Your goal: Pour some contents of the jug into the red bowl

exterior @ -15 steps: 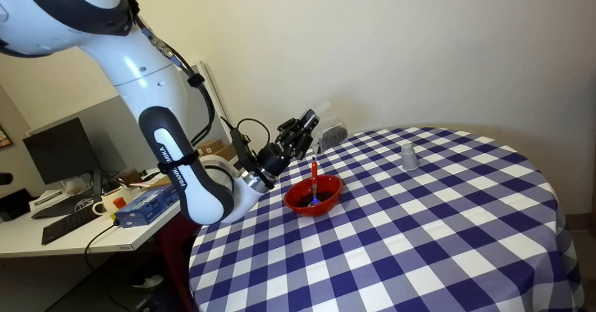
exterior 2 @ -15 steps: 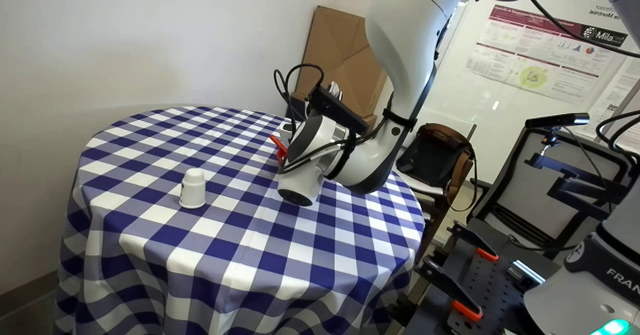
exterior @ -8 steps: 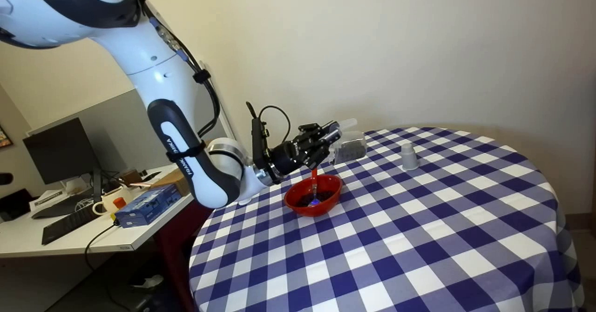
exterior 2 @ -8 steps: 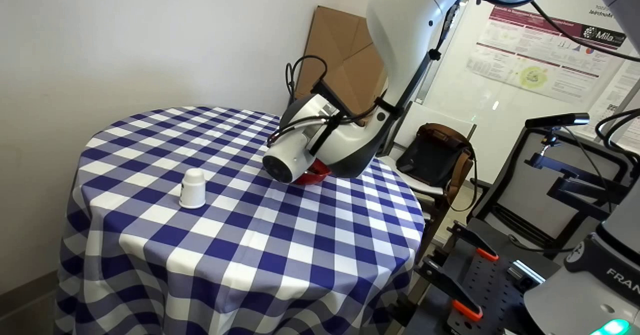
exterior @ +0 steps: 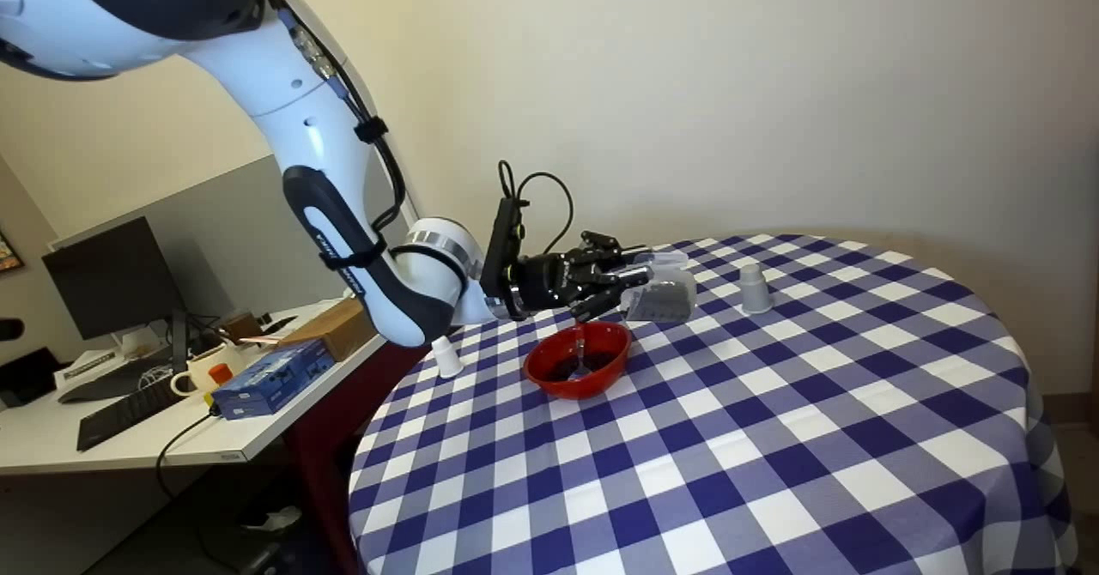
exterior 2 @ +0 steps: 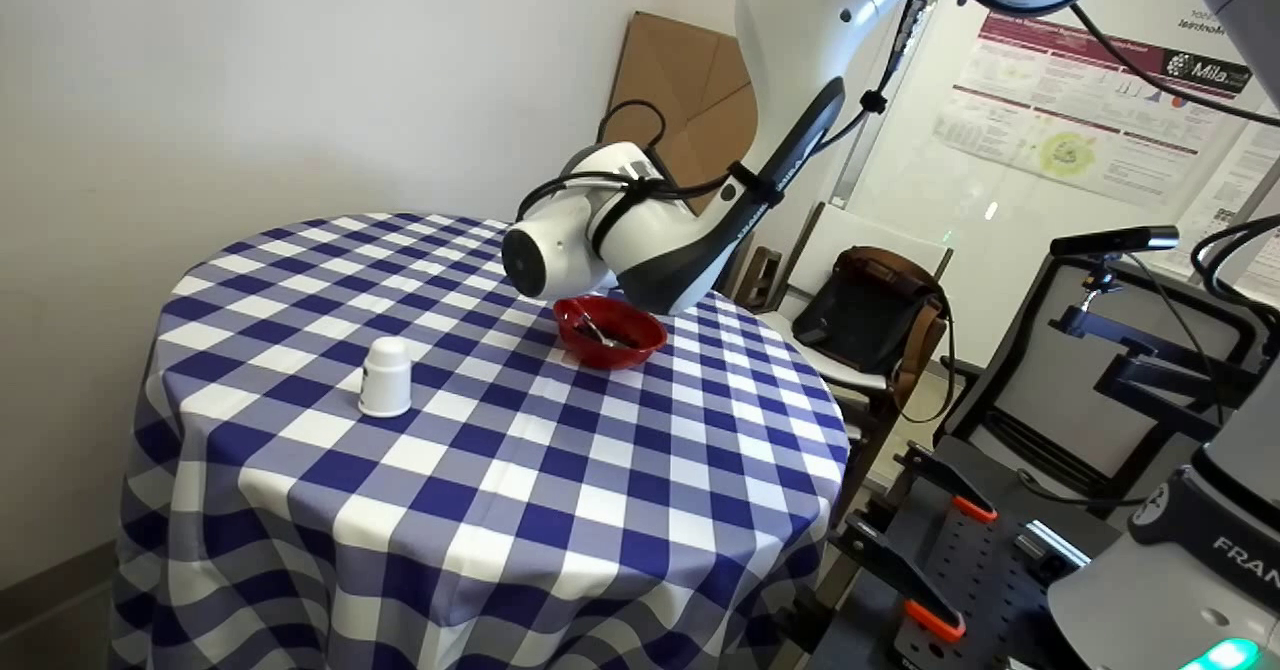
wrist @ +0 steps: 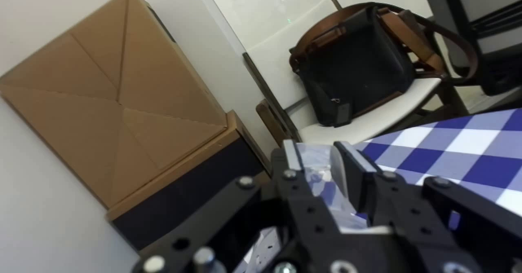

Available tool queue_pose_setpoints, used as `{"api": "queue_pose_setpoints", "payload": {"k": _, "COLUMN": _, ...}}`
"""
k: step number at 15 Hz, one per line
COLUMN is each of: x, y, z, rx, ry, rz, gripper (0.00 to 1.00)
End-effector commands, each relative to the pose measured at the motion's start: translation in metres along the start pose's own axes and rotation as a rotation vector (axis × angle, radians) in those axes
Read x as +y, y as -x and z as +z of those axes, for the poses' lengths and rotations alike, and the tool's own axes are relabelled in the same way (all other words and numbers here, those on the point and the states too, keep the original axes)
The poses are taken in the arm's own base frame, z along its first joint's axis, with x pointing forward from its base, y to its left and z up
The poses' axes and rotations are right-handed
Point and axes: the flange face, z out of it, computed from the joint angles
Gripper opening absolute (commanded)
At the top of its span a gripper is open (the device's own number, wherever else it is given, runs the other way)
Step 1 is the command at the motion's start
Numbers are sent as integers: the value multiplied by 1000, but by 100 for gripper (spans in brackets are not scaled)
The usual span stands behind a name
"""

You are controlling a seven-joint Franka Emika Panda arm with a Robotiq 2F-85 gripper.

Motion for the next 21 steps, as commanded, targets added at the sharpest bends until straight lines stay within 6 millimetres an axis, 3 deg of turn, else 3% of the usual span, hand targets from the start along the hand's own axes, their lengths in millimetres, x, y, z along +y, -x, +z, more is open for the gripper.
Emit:
{"api": "queue_pose_setpoints", "payload": {"k": 1, "x": 36, "y": 9, "z": 24, "rx": 64, "ry": -176, "rz": -46, "gripper": 12}}
{"api": "queue_pose_setpoints", "payload": {"k": 6, "x": 80, "y": 32, "z": 76, "rx": 167, "ry": -404, "rz": -92, "gripper": 12}}
{"api": "queue_pose_setpoints", "payload": {"k": 10, "x": 98, "y": 45, "z": 111, "rx": 311, "ry": -548, "rz": -156, "gripper": 13}}
{"api": "queue_pose_setpoints", "payload": {"k": 15, "x": 94, "y": 43, "z": 144, "rx": 485, "ry": -758, "rz": -218, "gripper": 12}}
{"api": "queue_pose_setpoints", "payload": {"k": 21, "x": 69, "y": 39, "z": 182, "rx": 637, "ry": -1072, "rz": -260, "gripper": 12}}
